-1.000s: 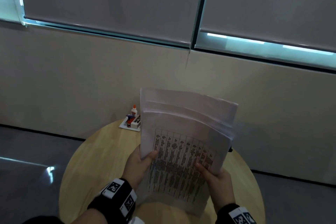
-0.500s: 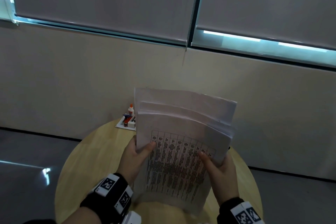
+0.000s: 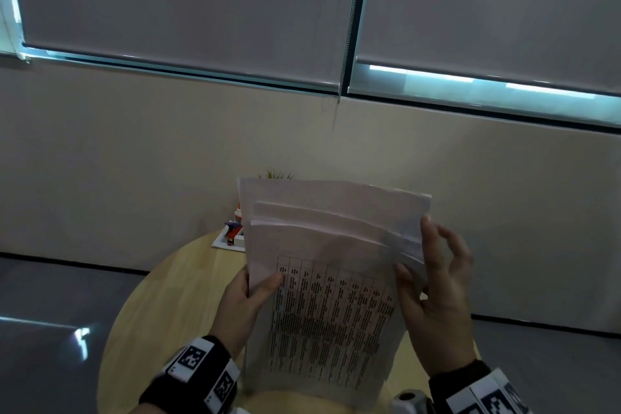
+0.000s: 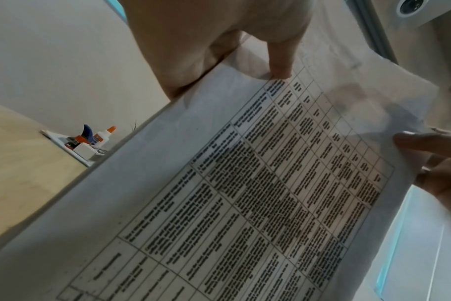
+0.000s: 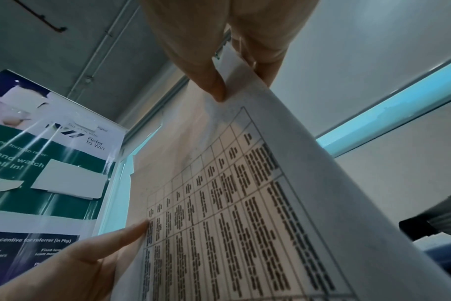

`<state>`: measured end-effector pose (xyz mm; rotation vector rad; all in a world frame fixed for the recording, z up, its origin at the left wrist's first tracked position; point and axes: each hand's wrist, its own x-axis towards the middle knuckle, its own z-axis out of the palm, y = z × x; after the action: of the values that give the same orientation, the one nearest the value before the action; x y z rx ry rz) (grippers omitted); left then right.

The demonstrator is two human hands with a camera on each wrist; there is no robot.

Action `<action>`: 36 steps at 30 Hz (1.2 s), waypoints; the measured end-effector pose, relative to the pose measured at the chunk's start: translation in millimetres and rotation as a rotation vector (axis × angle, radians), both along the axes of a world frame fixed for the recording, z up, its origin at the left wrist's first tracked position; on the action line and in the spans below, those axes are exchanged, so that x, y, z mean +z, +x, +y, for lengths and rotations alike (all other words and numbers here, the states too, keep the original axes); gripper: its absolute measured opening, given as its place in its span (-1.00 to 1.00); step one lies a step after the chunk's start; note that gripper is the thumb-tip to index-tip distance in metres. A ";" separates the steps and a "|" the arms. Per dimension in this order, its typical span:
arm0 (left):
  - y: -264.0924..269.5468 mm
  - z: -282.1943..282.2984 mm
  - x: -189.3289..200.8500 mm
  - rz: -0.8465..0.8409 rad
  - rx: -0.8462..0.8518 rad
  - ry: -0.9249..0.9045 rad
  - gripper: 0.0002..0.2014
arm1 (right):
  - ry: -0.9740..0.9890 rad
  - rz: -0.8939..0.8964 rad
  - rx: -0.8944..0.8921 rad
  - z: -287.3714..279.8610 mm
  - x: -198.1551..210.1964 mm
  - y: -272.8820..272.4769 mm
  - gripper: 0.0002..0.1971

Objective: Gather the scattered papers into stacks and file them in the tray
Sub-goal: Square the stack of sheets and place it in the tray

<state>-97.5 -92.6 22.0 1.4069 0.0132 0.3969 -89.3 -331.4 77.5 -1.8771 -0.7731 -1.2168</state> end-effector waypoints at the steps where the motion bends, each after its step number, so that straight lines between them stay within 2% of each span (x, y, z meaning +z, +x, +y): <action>1: 0.7 0.6 -1.2 -0.001 -0.004 -0.005 -0.38 | -0.012 -0.004 -0.018 -0.1 0.7 -0.4 0.03; 4: 1.4 1.1 -2.2 -0.004 -0.001 0.003 -0.28 | -0.035 0.013 -0.028 -2.3 1.7 2.8 -0.18; 7: 0.4 0.1 -1.0 -0.008 -0.010 0.011 -0.41 | -0.043 0.108 -0.019 -3.7 2.8 5.8 -0.57; 10: -1.9 0.6 1.1 -0.026 -0.032 -0.009 -0.43 | -0.023 0.183 0.017 -2.6 4.7 5.8 -0.69; 12: -2.3 1.7 1.4 -0.034 -0.028 -0.014 -0.33 | 0.003 0.186 0.043 -1.9 9.7 4.5 -0.73; 14: -3.4 3.2 2.9 -0.056 -0.019 -0.011 -0.31 | 0.031 0.191 0.069 -2.3 13.5 3.2 -0.70; 16: -4.7 4.4 8.8 -0.091 -0.014 -0.050 -0.40 | 0.109 0.268 0.129 -3.1 13.5 2.4 -0.63; 18: -6.0 5.0 19.7 -0.116 -0.017 -0.111 -0.60 | 0.269 0.417 0.258 -3.1 9.0 2.3 -0.41; 20: -6.1 4.9 30.5 -0.123 -0.035 -0.152 -0.62 | 0.386 0.508 0.327 -2.6 2.7 2.1 -0.30; 24: -5.2 3.9 40.0 -0.140 -0.056 -0.137 -0.39 | 0.464 0.710 0.340 -1.2 -16.9 3.1 -0.57; 27: -3.0 5.5 36.5 -0.118 -0.057 -0.151 -0.53 | 0.488 0.945 0.378 -2.5 -36.6 8.1 -0.68; 29: -1.8 7.0 31.8 -0.106 -0.081 -0.125 -0.50 | 0.495 1.063 0.379 -3.5 -49.8 11.9 -0.78; 32: 0.2 10.9 27.2 -0.094 -0.103 -0.077 -0.33 | 0.504 1.111 0.342 -4.2 -63.2 16.8 -0.83; 36: 5.5 14.4 27.5 -0.082 -0.104 -0.086 -0.22 | 0.512 1.112 0.345 -3.3 -65.6 18.8 -0.84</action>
<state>-92.0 -78.1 49.4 1.3000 -0.1077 0.3633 -70.5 -334.7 11.8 -1.5486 -0.1145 -0.0293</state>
